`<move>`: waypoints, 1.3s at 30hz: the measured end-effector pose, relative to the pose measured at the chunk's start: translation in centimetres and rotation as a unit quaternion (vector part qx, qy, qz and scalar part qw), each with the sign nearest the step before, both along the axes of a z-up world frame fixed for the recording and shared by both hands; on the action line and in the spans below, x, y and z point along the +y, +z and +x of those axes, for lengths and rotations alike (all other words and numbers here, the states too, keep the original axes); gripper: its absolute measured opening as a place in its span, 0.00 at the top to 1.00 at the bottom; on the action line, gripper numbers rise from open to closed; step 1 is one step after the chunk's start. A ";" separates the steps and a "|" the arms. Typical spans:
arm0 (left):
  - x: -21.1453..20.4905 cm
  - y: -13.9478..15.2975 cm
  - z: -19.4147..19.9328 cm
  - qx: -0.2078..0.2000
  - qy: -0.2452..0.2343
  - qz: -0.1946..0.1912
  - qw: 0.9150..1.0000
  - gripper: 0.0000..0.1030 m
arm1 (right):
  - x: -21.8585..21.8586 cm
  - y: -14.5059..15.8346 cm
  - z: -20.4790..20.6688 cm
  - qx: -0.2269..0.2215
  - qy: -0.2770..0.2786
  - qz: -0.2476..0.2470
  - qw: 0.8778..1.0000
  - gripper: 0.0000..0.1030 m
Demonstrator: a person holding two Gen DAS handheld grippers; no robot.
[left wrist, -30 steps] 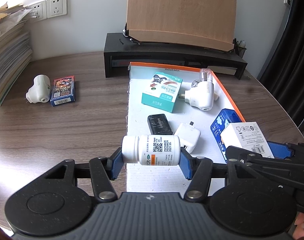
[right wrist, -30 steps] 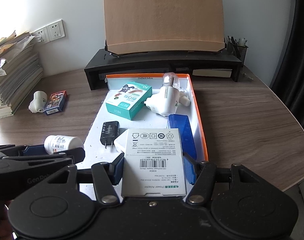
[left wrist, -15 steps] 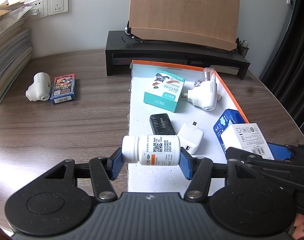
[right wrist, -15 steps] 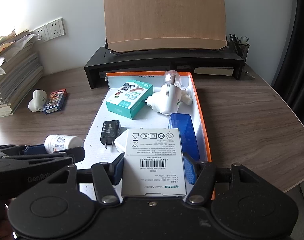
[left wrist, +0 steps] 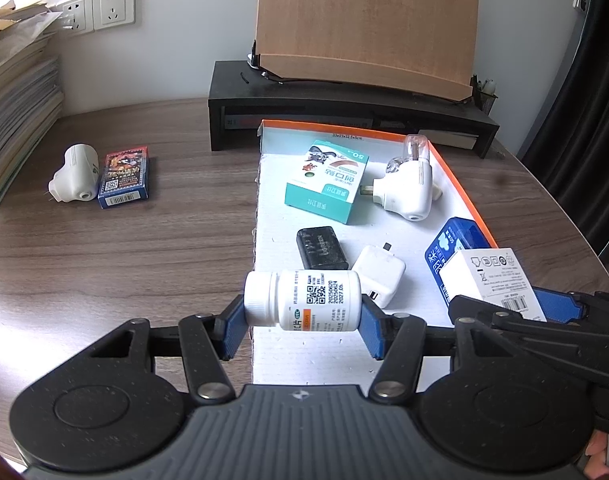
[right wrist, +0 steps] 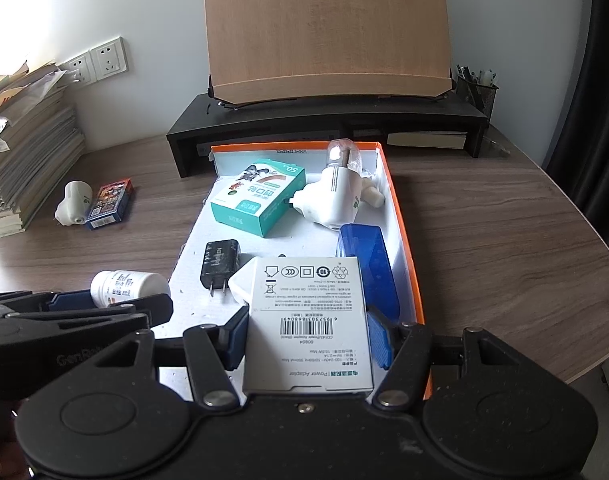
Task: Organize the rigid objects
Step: 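Lower the pill bottle with left tool while right lowers the adapter box into the box, then open left tool to release the pill bottle while right releases the adapter box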
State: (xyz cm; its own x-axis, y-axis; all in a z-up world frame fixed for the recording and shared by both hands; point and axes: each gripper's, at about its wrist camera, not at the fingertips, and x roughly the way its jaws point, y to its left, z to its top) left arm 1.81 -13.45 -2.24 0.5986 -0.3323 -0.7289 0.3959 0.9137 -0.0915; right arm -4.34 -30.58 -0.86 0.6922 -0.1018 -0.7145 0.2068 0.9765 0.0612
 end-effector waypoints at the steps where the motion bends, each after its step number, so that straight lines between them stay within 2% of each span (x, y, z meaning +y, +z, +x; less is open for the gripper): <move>1: 0.0 0.0 0.0 0.000 0.000 0.000 1.000 0.44 | 0.0 0.0 0.0 0.000 0.000 0.000 1.000 0.31; 29: -0.1 -0.5 0.7 0.008 -0.005 0.001 1.000 0.44 | -0.2 -0.1 0.3 -0.002 -0.010 -0.002 1.000 0.30; 39: -2.0 -1.3 0.5 0.029 -0.041 -0.005 0.999 0.42 | -2.0 1.0 -1.0 -0.024 -0.044 -0.006 0.999 0.30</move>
